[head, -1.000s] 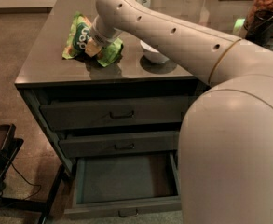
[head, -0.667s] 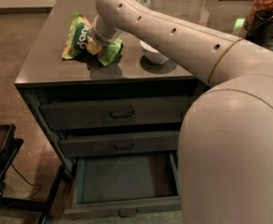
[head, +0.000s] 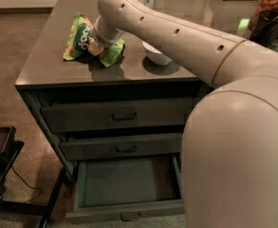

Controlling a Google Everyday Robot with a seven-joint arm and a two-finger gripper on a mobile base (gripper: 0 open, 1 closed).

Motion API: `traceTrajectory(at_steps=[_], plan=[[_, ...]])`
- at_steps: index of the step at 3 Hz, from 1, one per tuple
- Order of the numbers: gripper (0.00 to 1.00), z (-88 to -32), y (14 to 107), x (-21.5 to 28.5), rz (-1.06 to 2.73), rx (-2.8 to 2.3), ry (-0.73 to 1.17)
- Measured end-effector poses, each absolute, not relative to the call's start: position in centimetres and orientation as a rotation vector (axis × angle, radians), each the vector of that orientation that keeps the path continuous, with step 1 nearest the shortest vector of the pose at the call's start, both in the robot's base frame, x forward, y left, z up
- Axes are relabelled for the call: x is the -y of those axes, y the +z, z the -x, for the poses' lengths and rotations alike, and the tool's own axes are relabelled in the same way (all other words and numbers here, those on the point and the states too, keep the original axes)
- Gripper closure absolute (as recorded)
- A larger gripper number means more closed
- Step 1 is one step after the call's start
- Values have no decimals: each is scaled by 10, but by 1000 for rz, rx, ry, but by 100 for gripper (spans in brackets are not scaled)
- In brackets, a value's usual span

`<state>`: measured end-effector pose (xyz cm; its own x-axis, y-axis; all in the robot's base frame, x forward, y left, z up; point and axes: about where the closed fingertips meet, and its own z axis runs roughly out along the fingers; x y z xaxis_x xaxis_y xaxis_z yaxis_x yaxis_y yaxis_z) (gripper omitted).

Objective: Place green rice chip bag into bottom drawer

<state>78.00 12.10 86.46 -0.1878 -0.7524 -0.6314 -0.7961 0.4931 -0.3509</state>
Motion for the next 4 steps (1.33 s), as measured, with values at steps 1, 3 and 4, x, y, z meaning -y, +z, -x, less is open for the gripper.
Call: traceTrajectory(at_steps=[1, 3, 4], plan=[[100, -773, 883, -110, 1259, -1937, 58], [100, -710, 934, -59, 1231, -1858, 80], [100, -710, 934, -59, 1231, -1857, 80]])
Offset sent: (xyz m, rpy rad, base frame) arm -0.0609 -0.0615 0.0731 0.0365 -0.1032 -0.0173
